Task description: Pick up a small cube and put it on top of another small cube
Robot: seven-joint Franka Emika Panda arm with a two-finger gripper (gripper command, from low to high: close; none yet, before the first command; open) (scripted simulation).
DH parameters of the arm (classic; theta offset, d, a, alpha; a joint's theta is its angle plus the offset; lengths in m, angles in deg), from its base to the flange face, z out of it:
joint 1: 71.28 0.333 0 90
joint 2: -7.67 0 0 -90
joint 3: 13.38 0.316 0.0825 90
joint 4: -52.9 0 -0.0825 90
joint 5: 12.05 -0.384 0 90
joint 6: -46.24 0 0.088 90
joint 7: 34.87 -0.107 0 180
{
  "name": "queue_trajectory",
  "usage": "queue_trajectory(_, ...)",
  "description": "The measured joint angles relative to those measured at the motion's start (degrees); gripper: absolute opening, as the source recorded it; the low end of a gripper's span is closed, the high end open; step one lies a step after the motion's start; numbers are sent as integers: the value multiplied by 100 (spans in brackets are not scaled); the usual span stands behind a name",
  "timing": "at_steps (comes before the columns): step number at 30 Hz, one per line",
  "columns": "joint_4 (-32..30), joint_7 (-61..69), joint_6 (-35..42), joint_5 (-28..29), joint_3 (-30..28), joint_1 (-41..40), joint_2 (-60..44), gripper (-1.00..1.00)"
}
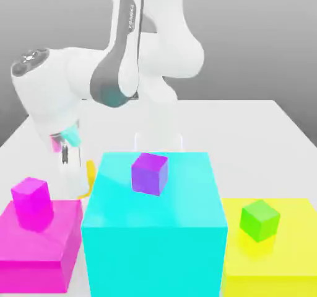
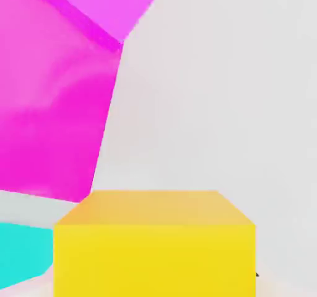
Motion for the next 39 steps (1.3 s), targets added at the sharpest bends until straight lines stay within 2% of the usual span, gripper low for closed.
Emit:
queue_trajectory(5,754,1399,543,381,85,190,419,-100)
queue_trajectory(15,1875,3596,858,-6,1345,1851,610,-100)
queue_trajectory(31,895,3240,-399,-653,2612,3045,184,-100)
queue_trajectory(36,510,2779,-1415,-156,2670,2950,-468,-100)
queue_trajectory(37,467,2693,-1614,-41,2659,2952,-637,100)
queue_trajectory(39,467,2693,-1614,-41,2658,2948,-637,100)
